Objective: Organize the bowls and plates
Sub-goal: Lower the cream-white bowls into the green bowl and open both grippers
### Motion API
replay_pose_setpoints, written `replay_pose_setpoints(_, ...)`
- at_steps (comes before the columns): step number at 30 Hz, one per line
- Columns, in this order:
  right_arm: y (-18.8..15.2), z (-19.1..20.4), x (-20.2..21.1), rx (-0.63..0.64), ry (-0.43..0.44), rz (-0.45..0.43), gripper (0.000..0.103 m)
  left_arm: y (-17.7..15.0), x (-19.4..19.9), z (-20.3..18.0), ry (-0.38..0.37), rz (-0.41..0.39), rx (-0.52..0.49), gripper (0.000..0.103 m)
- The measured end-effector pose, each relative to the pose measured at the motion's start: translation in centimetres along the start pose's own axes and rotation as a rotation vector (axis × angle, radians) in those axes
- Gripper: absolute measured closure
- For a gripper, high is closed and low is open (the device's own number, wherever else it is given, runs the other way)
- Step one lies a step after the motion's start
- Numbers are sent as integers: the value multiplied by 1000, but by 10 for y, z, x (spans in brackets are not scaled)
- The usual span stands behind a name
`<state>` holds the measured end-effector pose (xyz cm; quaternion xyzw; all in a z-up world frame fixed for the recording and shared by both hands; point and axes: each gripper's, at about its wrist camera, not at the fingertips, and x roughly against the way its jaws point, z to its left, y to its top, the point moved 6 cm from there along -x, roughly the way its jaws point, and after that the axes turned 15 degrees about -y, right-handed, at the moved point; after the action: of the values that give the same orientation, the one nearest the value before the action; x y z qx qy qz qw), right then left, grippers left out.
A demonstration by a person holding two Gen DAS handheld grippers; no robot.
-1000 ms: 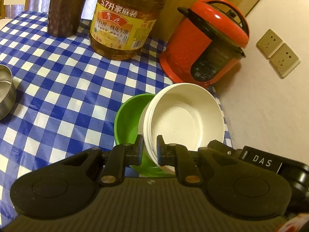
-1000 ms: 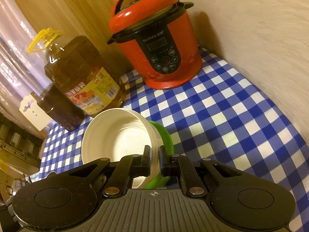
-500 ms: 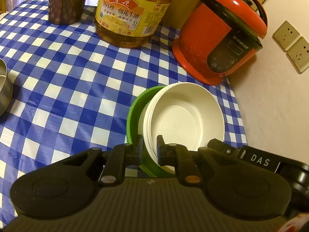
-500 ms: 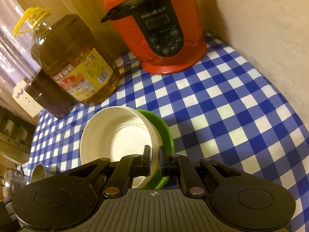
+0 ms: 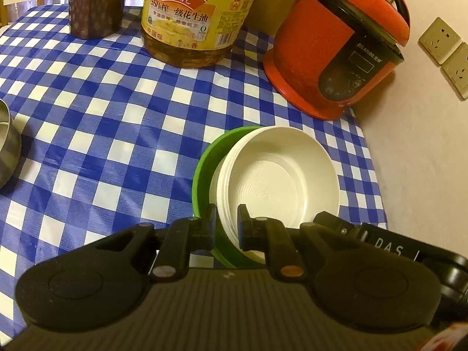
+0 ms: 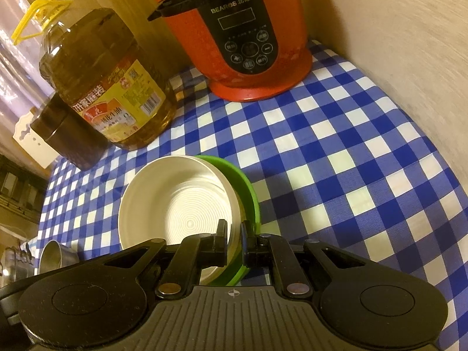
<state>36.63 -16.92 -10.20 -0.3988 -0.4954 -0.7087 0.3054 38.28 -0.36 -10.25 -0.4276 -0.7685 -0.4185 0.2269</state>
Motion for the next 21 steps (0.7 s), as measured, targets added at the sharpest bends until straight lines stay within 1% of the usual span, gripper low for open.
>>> replay_pose_setpoints(4, 0, 0, -1, 8, 3, 0, 94, 1, -1, 0, -1, 8, -3, 90)
replay_pose_setpoints(7, 1, -1, -1, 3, 10, -3, 92, 1, -1, -3, -7, 7, -16, 83)
replay_pose_setpoints(9, 3, -1, -1, -9, 27, -6, 83, 2, 0, -5, -11, 1, -28, 76)
replay_pose_setpoints(10, 4, -1, 0, -14, 36, -12, 80, 3, 1, -6, -14, -5, -32, 74)
replay_pose_setpoints(11, 5, 0, 1, -17, 49, -20, 73, 4, 3, -8, -14, -10, -40, 73)
replay_pose_setpoints(12, 6, 1, 3, -15, 55, -27, 69, 5, 4, -9, -10, -18, -47, 73)
replay_pose_setpoints(17, 9, -1, 13, -27, 58, -68, 67, 8, 17, -10, -27, -63, -54, 73)
replay_pose_setpoints(21, 9, -7, 20, -55, 66, -80, 66, 8, 30, -7, -41, -98, -41, 73)
